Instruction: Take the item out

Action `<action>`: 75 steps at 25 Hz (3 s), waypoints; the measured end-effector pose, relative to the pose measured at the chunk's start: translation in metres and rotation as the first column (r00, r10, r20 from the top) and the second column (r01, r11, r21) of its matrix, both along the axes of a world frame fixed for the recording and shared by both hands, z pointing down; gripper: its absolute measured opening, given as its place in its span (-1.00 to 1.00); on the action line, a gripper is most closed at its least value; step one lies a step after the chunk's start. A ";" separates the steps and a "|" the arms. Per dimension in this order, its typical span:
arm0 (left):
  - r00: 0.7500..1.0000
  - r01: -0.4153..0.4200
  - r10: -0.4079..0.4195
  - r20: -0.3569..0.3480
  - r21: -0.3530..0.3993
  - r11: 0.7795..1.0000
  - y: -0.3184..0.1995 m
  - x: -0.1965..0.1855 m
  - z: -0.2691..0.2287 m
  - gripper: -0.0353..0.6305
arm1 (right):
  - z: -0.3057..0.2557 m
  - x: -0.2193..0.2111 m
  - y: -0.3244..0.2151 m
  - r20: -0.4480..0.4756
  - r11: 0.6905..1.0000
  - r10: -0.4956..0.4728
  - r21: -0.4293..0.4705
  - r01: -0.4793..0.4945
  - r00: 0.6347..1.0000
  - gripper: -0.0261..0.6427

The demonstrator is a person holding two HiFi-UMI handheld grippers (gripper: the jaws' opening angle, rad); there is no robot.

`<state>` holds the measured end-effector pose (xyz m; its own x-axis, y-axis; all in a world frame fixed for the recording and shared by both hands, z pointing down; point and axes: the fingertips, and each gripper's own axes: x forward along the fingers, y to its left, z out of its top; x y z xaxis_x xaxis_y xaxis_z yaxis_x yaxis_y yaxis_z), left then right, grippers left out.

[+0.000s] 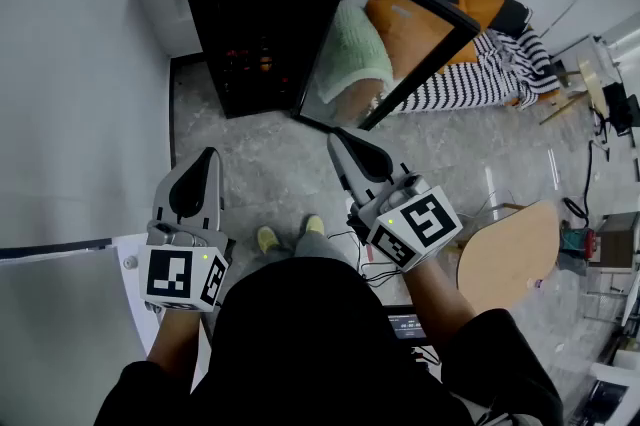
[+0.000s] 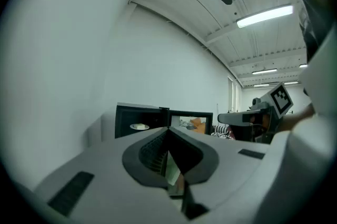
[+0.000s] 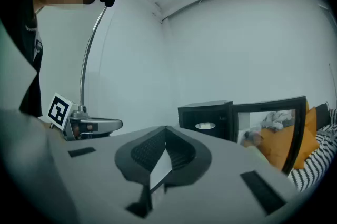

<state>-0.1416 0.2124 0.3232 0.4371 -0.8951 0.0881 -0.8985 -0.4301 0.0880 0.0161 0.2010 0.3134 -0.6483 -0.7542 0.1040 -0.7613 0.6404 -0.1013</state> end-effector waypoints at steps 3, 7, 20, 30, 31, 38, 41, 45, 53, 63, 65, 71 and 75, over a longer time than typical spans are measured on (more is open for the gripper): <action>1.000 -0.007 0.007 -0.008 0.004 1.000 -0.002 -0.001 -0.001 -0.87 | 0.000 -0.003 -0.001 -0.007 1.000 0.002 0.006 -0.002 1.000 -0.90; 1.000 -0.019 0.019 -0.013 0.005 1.000 -0.005 -0.001 -0.002 -0.87 | -0.003 -0.007 -0.004 -0.009 1.000 0.000 0.017 0.000 1.000 -0.90; 0.999 -0.034 0.034 -0.008 -0.001 0.999 -0.015 0.001 0.000 -0.87 | -0.005 -0.008 -0.013 -0.014 0.999 -0.007 0.033 0.008 1.000 -0.90; 0.999 -0.034 0.034 -0.004 -0.001 0.999 -0.022 -0.006 -0.001 -0.87 | 0.001 -0.017 -0.019 -0.022 1.000 -0.020 0.016 0.021 1.000 -0.90; 0.999 -0.031 0.031 -0.005 0.001 1.000 -0.023 -0.008 -0.001 -0.87 | 0.000 -0.018 -0.020 -0.023 1.000 -0.022 0.017 0.022 0.999 -0.90; 1.000 -0.017 0.017 -0.003 -0.009 1.000 -0.018 -0.019 0.004 -0.87 | 0.005 -0.028 -0.017 -0.037 0.999 -0.041 0.013 0.041 0.998 -0.90; 1.000 -0.011 0.011 -0.002 -0.010 1.000 -0.018 -0.021 0.006 -0.87 | 0.006 -0.029 -0.018 -0.035 0.999 -0.047 0.016 0.048 0.998 -0.90; 1.000 -0.003 0.003 0.010 -0.004 1.000 -0.022 -0.024 0.006 -0.87 | 0.011 -0.032 -0.025 -0.026 0.998 -0.061 0.013 0.062 0.998 -0.90; 0.999 0.023 -0.023 0.040 -0.003 1.000 -0.051 -0.031 0.005 -0.87 | 0.016 -0.038 -0.060 0.006 0.996 -0.086 0.009 0.086 0.996 -0.90; 0.998 0.015 -0.014 0.059 -0.017 1.000 -0.118 -0.026 0.009 -0.87 | 0.032 -0.037 -0.127 0.011 0.995 -0.094 -0.029 0.094 0.996 -0.90; 0.998 0.011 -0.009 0.058 -0.028 1.000 -0.135 -0.025 0.010 -0.87 | 0.033 -0.035 -0.145 0.011 0.995 -0.090 -0.037 0.091 0.996 -0.90; 0.997 -0.024 0.027 0.069 -0.040 0.999 -0.195 -0.016 0.008 -0.87 | 0.034 -0.033 -0.202 0.009 0.993 -0.103 -0.051 0.103 0.995 -0.90; 0.997 -0.035 0.039 0.066 -0.062 0.997 -0.231 -0.005 0.017 -0.87 | 0.041 -0.021 -0.238 0.000 0.993 -0.101 -0.069 0.100 0.995 -0.90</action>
